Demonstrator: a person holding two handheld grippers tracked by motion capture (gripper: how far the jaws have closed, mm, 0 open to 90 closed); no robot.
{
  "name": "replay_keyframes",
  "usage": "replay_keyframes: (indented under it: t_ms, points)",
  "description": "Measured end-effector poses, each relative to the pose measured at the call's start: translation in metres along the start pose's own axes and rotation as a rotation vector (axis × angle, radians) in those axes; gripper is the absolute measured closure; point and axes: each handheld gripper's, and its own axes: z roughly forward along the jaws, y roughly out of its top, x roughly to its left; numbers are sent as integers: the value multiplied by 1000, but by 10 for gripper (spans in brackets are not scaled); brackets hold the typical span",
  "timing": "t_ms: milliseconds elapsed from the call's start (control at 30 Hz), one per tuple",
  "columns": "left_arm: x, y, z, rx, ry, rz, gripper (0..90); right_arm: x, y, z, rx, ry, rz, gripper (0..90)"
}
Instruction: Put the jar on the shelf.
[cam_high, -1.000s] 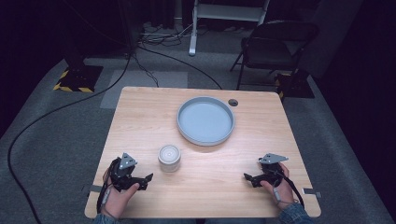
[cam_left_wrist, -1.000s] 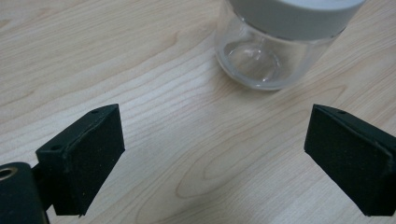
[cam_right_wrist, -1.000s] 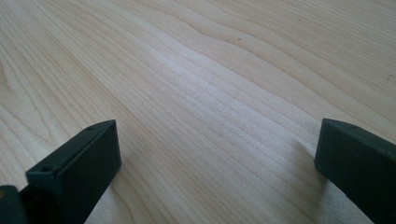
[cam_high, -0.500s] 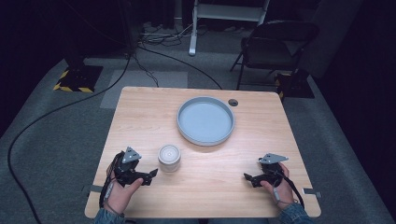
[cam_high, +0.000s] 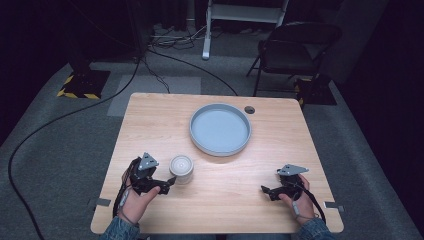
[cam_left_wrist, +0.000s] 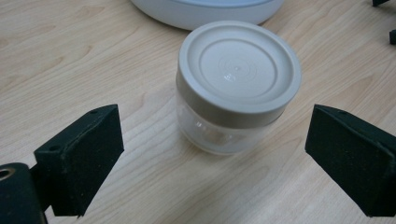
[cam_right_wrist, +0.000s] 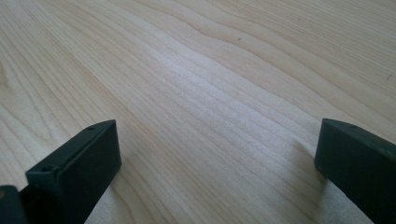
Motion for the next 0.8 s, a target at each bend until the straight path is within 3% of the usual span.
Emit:
replay_keyframes:
  t_ms: [567,800]
  points:
    - [-5,12,24,-47,-49,6,30,0,0,0,-1,-5,6,1]
    - [-7,11,32,-72,-46,24,28,0,0,0,0,-10,12,2]
